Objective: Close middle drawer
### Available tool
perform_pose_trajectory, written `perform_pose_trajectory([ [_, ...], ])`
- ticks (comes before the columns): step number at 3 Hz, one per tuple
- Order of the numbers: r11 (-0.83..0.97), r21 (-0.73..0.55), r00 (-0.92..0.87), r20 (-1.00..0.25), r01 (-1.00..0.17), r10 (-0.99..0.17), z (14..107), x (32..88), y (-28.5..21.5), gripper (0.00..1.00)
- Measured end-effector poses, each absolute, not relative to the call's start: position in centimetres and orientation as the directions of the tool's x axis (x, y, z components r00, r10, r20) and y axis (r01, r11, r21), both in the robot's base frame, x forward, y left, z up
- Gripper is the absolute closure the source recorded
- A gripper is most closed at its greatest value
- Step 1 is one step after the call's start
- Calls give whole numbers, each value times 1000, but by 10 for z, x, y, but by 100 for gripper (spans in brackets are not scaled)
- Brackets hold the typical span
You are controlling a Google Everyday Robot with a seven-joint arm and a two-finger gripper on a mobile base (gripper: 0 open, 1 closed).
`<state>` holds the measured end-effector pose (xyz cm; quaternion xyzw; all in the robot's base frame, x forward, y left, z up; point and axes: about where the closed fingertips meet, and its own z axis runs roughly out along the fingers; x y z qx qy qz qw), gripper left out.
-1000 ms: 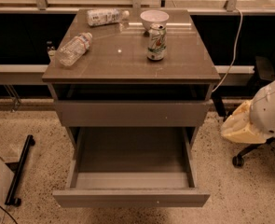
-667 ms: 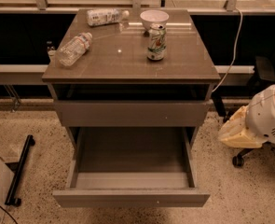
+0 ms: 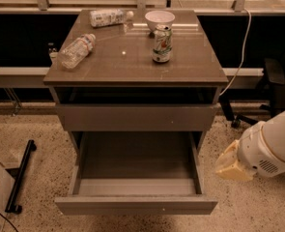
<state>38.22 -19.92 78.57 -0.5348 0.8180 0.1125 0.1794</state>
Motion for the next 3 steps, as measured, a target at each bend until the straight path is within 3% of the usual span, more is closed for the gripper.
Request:
perform_pose_trajectory([
  [3, 403, 155, -429, -415, -902, -802, 676, 368, -181, 100],
])
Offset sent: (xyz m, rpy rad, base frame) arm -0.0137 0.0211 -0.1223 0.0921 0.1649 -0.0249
